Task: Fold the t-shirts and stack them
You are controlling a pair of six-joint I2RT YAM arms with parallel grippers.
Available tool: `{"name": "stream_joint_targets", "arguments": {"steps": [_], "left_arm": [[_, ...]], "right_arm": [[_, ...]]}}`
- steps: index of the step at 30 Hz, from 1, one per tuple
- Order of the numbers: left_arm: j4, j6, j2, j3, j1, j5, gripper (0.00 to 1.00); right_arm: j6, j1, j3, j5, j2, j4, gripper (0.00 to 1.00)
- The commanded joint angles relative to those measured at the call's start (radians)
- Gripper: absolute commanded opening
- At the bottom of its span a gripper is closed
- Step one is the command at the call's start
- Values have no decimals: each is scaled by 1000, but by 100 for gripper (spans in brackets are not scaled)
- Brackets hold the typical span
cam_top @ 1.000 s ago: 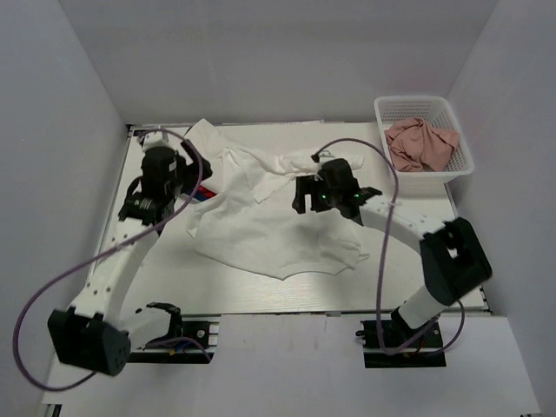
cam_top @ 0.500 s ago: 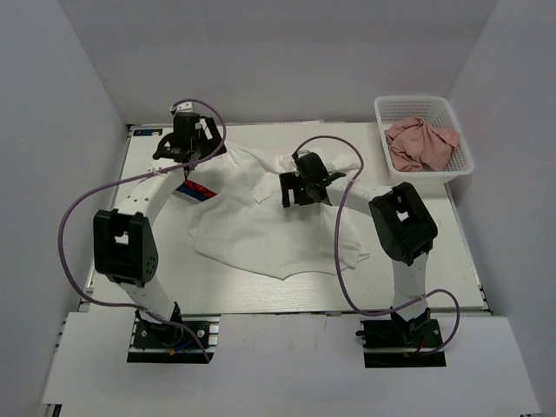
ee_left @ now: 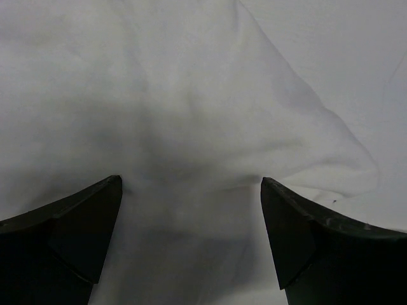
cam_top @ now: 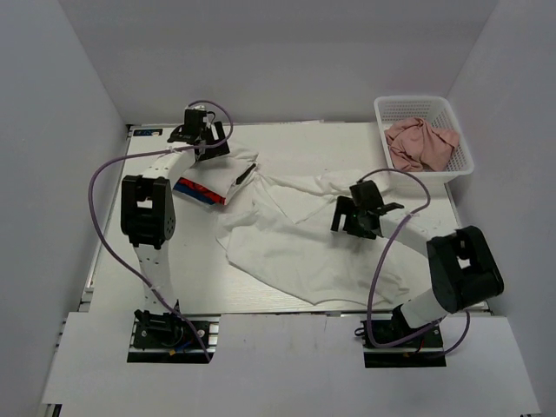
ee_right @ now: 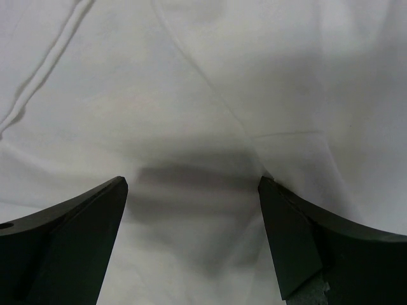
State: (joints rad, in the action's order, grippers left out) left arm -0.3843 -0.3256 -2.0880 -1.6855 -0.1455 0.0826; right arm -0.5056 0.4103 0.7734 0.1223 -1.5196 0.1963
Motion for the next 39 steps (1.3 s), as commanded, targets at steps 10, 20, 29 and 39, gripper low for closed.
{"name": "stream_joint_targets", "arguments": {"steps": [10, 20, 29, 39], "left_arm": [[-119, -39, -162, -72, 40, 166, 100], [-261, -251, -337, -316, 182, 319, 100], [-207, -222, -406, -480, 258, 277, 100], [-171, -79, -397, -658, 258, 151, 100]], "right_arm": [[105, -56, -2, -19, 271, 128, 90], [170, -56, 30, -78, 271, 60, 90], [154, -56, 90, -56, 200, 54, 90], [185, -56, 141, -38, 191, 89, 90]]}}
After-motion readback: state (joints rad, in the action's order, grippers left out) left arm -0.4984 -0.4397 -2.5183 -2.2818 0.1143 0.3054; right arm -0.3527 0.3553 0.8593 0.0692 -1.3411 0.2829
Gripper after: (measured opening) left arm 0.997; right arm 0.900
